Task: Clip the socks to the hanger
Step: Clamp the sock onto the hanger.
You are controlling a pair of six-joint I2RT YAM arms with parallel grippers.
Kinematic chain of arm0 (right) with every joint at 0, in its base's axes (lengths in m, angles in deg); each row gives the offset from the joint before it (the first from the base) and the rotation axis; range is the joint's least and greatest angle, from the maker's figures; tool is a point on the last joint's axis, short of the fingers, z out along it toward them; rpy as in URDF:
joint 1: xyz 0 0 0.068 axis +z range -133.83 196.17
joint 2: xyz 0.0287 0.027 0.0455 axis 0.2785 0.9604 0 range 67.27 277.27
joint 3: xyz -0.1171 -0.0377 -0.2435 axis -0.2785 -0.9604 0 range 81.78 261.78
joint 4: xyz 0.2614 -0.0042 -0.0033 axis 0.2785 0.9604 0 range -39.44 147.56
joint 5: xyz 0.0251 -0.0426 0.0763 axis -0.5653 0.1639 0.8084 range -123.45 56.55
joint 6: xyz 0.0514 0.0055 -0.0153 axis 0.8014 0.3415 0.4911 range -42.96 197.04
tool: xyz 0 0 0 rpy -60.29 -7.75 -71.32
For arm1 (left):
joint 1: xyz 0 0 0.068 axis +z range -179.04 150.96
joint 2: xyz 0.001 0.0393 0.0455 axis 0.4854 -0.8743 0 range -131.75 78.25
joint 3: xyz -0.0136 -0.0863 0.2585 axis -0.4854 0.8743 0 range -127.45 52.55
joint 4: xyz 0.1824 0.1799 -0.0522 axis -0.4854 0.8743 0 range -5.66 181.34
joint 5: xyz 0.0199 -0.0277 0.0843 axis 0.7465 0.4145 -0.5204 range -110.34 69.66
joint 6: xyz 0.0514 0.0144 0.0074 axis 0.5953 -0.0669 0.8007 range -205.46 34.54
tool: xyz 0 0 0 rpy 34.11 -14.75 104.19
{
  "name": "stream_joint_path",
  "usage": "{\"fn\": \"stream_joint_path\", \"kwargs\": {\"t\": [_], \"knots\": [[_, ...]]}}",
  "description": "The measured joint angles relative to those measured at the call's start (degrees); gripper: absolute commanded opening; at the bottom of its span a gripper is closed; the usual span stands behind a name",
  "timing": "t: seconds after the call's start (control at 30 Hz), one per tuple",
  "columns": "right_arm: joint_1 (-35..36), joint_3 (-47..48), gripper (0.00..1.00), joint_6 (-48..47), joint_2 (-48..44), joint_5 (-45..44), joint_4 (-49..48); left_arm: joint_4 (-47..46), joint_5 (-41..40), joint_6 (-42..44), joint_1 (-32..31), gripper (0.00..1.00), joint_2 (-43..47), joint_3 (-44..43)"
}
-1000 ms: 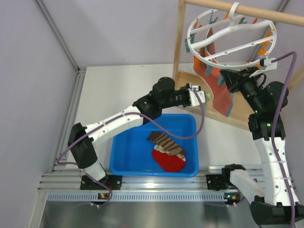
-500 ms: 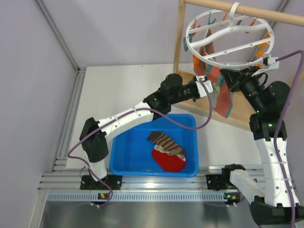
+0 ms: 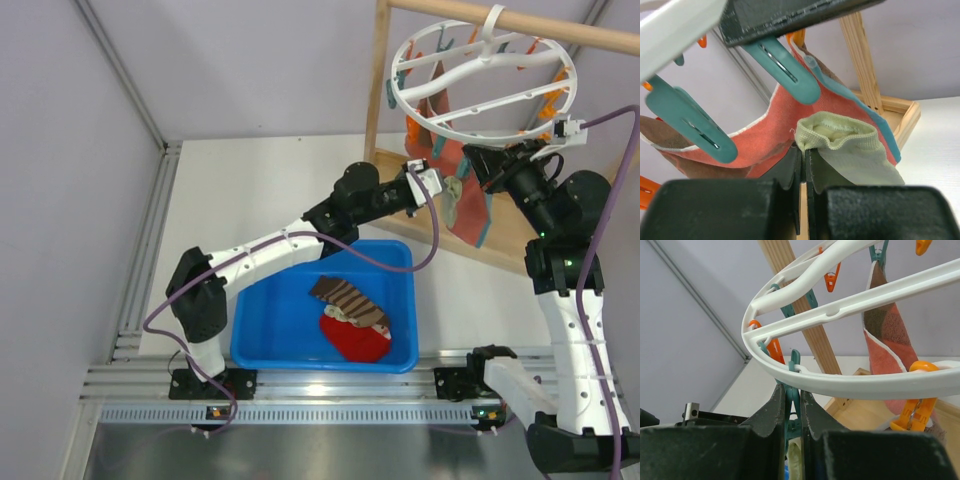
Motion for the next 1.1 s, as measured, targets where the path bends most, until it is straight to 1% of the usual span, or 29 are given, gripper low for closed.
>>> {"fn": "stream_joint_path", "kwargs": {"t": [0.77, 1.1], "knots": [[-0.04, -0.55, 0.0, -0.11, -0.04, -0.24, -0.17, -5.35, -0.2, -5.31, 0.33, 0.0, 0.76, 0.76], [-0.04, -0.9, 0.0, -0.07, -0.09, -0.17, -0.31, -5.29, 0.02, -6.21, 0.42, 0.0, 0.76, 0.5]]}}
